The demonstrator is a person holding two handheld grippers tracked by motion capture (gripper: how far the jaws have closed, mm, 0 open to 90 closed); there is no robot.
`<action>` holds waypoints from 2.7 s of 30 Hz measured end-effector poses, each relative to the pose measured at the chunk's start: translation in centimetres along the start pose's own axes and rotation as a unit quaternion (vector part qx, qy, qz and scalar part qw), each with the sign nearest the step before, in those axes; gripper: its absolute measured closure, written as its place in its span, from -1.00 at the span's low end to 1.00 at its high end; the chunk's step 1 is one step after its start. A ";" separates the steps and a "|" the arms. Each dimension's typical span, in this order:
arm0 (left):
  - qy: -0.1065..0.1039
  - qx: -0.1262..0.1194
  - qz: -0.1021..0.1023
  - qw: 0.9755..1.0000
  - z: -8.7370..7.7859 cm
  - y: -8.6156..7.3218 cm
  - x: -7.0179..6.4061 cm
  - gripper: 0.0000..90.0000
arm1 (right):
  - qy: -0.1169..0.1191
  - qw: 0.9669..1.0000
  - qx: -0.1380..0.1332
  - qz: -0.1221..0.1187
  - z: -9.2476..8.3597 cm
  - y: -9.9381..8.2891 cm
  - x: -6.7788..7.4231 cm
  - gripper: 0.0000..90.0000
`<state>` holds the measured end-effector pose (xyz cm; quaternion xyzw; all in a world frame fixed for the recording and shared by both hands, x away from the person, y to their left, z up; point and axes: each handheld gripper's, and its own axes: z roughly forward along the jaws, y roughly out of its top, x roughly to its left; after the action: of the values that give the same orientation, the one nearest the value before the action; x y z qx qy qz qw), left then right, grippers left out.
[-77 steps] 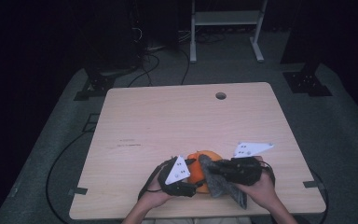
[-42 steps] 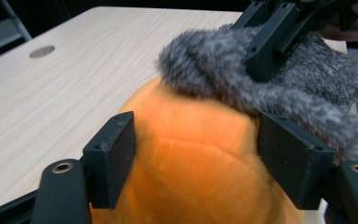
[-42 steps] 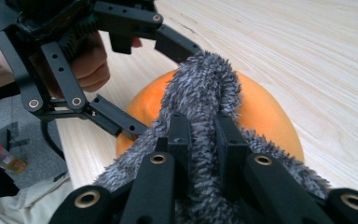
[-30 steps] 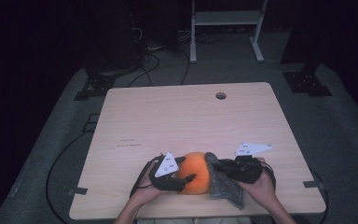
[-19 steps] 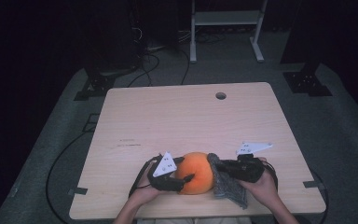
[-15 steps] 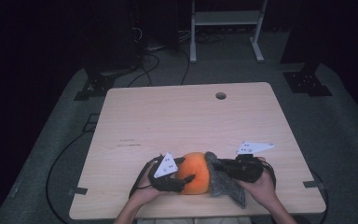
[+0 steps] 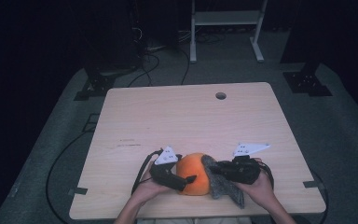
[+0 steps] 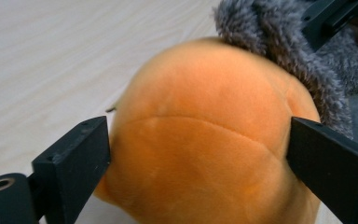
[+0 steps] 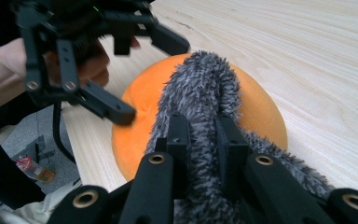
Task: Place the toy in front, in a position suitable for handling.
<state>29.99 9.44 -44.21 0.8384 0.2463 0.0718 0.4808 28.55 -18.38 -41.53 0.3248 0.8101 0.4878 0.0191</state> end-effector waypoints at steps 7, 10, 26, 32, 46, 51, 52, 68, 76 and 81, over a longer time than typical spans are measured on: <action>0.061 -0.074 0.106 0.990 -0.7 0.8 -2.3 -0.05 | -0.023 0.999 -0.036 -0.003 -1.2 0.4 0.2 0.74; 0.112 -0.104 0.149 0.977 -0.6 1.2 -3.2 -0.05 | -0.026 0.998 -0.061 -0.006 -1.8 0.7 0.3 0.74; 0.016 -0.046 0.026 0.998 0.0 0.5 -1.2 -0.79 | -0.021 1.000 -0.020 -0.005 -0.7 -0.2 0.1 0.74; 0.037 -0.045 0.130 0.990 0.2 0.7 -3.4 -0.23 | -0.017 0.996 -0.044 -0.079 -0.8 0.9 3.5 0.75; 0.013 -0.036 0.089 0.995 0.0 1.1 -2.8 -0.59 | -0.058 0.997 -0.028 -0.048 -1.6 0.4 1.0 0.76; 0.048 -0.038 0.133 0.989 -0.1 1.1 -3.4 -0.32 | -0.041 0.995 -0.031 -0.084 -0.6 1.0 2.9 0.76; 0.052 -0.041 0.139 0.988 -0.2 1.0 -3.5 -0.24 | -0.043 0.995 -0.030 -0.085 -0.6 1.1 2.9 0.76; 0.058 -0.061 0.133 0.988 0.3 1.1 -3.3 -0.44 | -0.041 0.995 -0.032 -0.085 0.4 1.4 3.1 0.76; 0.045 -0.052 0.126 0.990 -0.5 0.0 -2.4 -0.27 | -0.053 0.998 -0.030 -0.028 -0.7 0.1 -0.2 0.76; 0.025 -0.059 0.057 0.996 -0.7 1.0 -2.1 -0.53 | -0.060 0.997 -0.029 -0.032 -0.6 -0.1 0.0 0.76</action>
<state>28.23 8.55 -42.77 0.8195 0.2048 0.1342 0.5182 28.28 -18.86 -41.25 0.3269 0.8031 0.4896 0.0923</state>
